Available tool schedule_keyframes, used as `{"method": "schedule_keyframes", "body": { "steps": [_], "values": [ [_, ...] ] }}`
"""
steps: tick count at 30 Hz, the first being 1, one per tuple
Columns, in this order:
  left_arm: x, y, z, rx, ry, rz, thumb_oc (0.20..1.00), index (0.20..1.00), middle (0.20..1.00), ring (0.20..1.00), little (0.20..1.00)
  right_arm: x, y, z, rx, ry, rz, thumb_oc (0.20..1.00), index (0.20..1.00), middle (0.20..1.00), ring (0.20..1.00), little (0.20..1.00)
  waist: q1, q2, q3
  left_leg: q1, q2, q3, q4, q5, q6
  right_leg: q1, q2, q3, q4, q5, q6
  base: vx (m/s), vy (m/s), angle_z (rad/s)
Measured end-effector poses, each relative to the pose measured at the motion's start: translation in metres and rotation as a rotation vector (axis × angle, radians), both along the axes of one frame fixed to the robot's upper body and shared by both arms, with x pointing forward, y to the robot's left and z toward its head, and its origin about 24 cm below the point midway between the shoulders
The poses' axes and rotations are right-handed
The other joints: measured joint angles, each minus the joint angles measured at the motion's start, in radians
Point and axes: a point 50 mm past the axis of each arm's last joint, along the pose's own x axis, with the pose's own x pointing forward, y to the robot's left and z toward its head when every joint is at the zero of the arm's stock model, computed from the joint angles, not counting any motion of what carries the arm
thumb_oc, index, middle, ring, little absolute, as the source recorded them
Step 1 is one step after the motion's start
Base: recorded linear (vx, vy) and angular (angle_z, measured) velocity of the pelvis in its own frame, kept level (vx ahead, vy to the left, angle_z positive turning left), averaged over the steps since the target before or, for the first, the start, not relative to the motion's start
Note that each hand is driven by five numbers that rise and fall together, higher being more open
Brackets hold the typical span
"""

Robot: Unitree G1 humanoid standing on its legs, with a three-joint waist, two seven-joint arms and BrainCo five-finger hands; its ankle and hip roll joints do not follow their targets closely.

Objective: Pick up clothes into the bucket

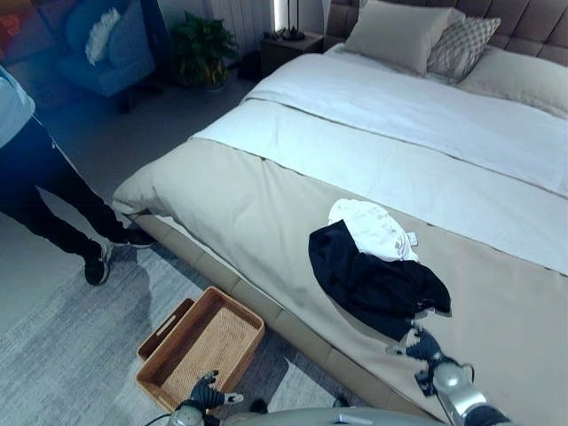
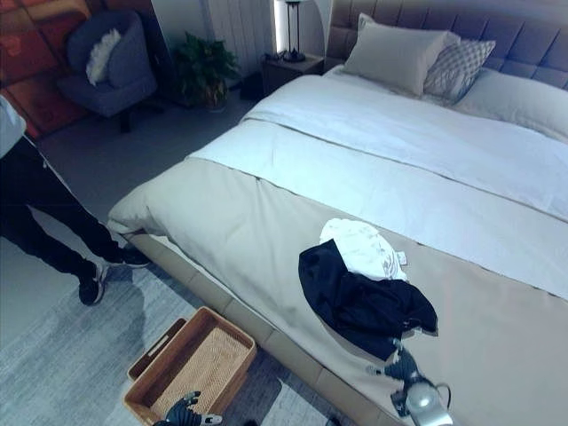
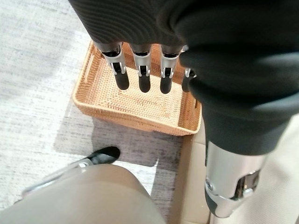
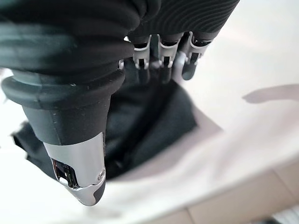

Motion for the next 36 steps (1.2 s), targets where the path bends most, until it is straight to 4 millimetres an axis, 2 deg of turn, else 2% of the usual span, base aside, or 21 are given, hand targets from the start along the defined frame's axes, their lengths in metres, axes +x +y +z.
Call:
{"method": "schedule_keyframes", "body": {
  "steps": [3,4,6,11,17,20,22,28,30,32,35,36],
  "values": [
    [0.016,0.001,0.006,0.024,-0.059,-0.011,1.000,1.000,1.000,1.000,1.000,0.023,-0.004,0.021,-0.037,-0.117,-0.011,1.000,1.000,1.000,1.000,1.000,0.000,0.000,0.039,-0.035,-0.001,-0.009,0.017,0.003,0.001,-0.026,-0.001,-0.006,0.001,0.009,0.000,-0.12,0.015,0.07],
    [0.024,0.001,0.011,0.039,-0.104,-0.013,1.000,1.000,1.000,1.000,1.000,0.035,-0.005,0.034,-0.067,-0.193,-0.023,1.000,1.000,1.000,1.000,1.000,0.000,0.004,0.060,-0.065,-0.001,-0.019,0.025,0.007,0.002,-0.051,-0.002,-0.011,0.010,0.012,0.000,-0.09,0.016,0.12],
    [0.031,0.001,0.013,0.052,-0.130,-0.011,1.000,1.000,1.000,1.000,1.000,0.044,-0.006,0.043,-0.078,-0.242,-0.040,1.000,1.000,1.000,1.000,1.000,0.001,0.006,0.077,-0.077,-0.001,-0.020,0.023,0.014,0.003,-0.062,-0.002,-0.015,0.011,0.016,-0.003,-0.07,0.009,0.08],
    [0.055,0.001,0.025,0.100,-0.231,0.010,1.000,1.000,1.000,1.000,1.000,0.074,-0.016,0.080,-0.128,-0.445,-0.162,1.000,1.000,1.000,1.000,1.000,0.000,0.013,0.139,-0.143,-0.002,-0.021,0.026,0.031,0.001,-0.133,-0.005,-0.019,0.026,0.025,-0.001,-0.03,-0.002,0.01],
    [0.062,0.001,0.029,0.116,-0.266,0.017,1.000,1.000,1.000,1.000,1.000,0.081,-0.022,0.089,-0.158,-0.485,-0.196,1.000,1.000,1.000,1.000,1.000,0.000,0.015,0.170,-0.192,-0.002,-0.021,0.041,0.031,0.002,-0.191,-0.007,-0.017,0.055,0.025,-0.001,-0.06,-0.019,-0.02],
    [0.083,-0.003,0.040,0.115,-0.333,0.007,1.000,1.000,1.000,1.000,1.000,0.091,-0.026,0.102,-0.183,-0.520,-0.205,1.000,1.000,1.000,1.000,1.000,0.000,0.016,0.230,-0.264,-0.008,-0.021,0.102,0.031,0.002,-0.275,-0.015,-0.014,0.141,0.006,-0.004,-0.06,-0.037,0.00],
    [0.093,-0.007,0.046,0.114,-0.374,-0.001,1.000,1.000,1.000,1.000,1.000,0.098,-0.025,0.107,-0.199,-0.529,-0.203,1.000,1.000,1.000,1.000,1.000,0.001,0.014,0.269,-0.313,-0.020,-0.026,0.157,0.031,0.001,-0.341,-0.033,-0.011,0.246,-0.038,-0.009,-0.07,-0.078,0.11],
    [0.102,-0.011,0.052,0.117,-0.413,-0.002,1.000,1.000,1.000,1.000,1.000,0.105,-0.017,0.103,-0.235,-0.499,-0.160,1.000,1.000,1.000,1.000,1.000,0.002,0.009,0.290,-0.414,-0.045,-0.051,0.247,0.018,-0.001,-0.495,-0.072,-0.005,0.475,-0.132,-0.027,-0.06,-0.061,0.17],
    [0.103,-0.013,0.052,0.110,-0.415,0.005,1.000,1.000,1.000,1.000,1.000,0.108,-0.014,0.103,-0.235,-0.494,-0.163,1.000,1.000,1.000,1.000,1.000,0.006,0.009,0.292,-0.455,-0.047,-0.053,0.279,0.005,0.010,-0.541,-0.078,-0.006,0.529,-0.152,-0.033,-0.07,-0.038,0.15],
    [0.105,-0.017,0.053,0.107,-0.425,-0.017,1.000,1.000,1.000,1.000,1.000,0.111,-0.011,0.101,-0.254,-0.473,-0.160,1.000,1.000,1.000,1.000,1.000,0.000,0.010,0.300,-0.509,-0.058,-0.075,0.324,-0.001,0.007,-0.599,-0.099,-0.009,0.590,-0.175,-0.042,-0.08,-0.023,0.28],
    [0.114,-0.022,0.061,0.087,-0.475,0.003,1.000,1.000,1.000,1.000,1.000,0.119,-0.007,0.107,-0.258,-0.493,-0.169,1.000,1.000,1.000,1.000,1.000,0.007,0.021,0.310,-0.596,-0.074,-0.100,0.373,-0.021,0.014,-0.690,-0.117,-0.020,0.683,-0.217,-0.052,0.01,-0.031,0.26],
    [0.116,-0.021,0.062,0.085,-0.479,0.011,1.000,1.000,1.000,1.000,1.000,0.119,-0.008,0.106,-0.266,-0.487,-0.174,1.000,1.000,1.000,1.000,1.000,0.004,0.023,0.313,-0.611,-0.079,-0.103,0.384,-0.014,0.016,-0.702,-0.124,-0.022,0.695,-0.208,-0.056,-0.04,-0.004,0.18]
  ]
}}
